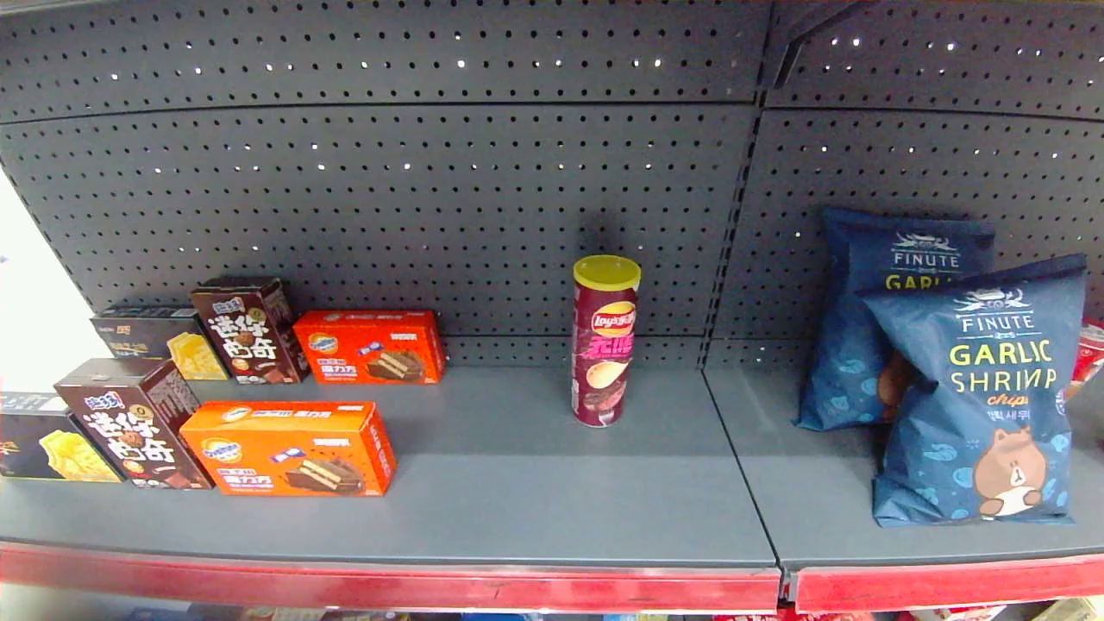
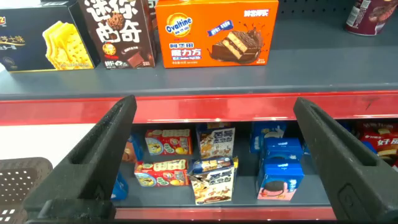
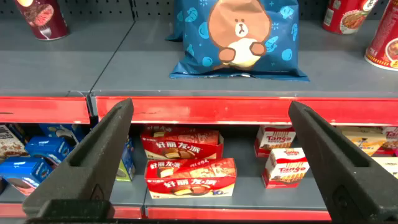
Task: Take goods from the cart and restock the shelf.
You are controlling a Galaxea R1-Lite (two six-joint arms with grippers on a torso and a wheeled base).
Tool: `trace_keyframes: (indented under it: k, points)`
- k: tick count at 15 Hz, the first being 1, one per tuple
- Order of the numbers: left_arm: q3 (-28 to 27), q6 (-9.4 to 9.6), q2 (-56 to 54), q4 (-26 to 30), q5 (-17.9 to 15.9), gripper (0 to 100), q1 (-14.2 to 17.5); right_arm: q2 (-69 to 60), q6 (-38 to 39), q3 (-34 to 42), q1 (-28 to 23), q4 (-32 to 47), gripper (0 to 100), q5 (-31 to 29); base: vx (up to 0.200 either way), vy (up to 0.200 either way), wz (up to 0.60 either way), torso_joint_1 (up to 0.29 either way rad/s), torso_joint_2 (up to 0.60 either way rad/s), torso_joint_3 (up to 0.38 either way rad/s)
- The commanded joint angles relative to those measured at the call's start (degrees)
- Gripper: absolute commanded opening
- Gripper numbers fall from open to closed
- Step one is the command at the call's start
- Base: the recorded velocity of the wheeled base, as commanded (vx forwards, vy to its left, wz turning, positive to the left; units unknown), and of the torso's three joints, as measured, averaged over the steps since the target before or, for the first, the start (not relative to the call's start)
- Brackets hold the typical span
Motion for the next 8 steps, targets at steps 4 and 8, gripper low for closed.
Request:
trace_keyframes:
  k: [4,8]
  points:
    - [0.0,0.01,0.0,0.0,0.0,100,0.0,0.1,0.1,0.0,0.0,0.0,100,-0.1,0.0,0.0,0.45,0.002,0.0,0.001]
    - [0.0,0.01,0.0,0.0,0.0,100,0.0,0.1,0.0,0.0,0.0,0.0,100,-0.1,0.0,0.0,0.6,0.006,0.0,0.001]
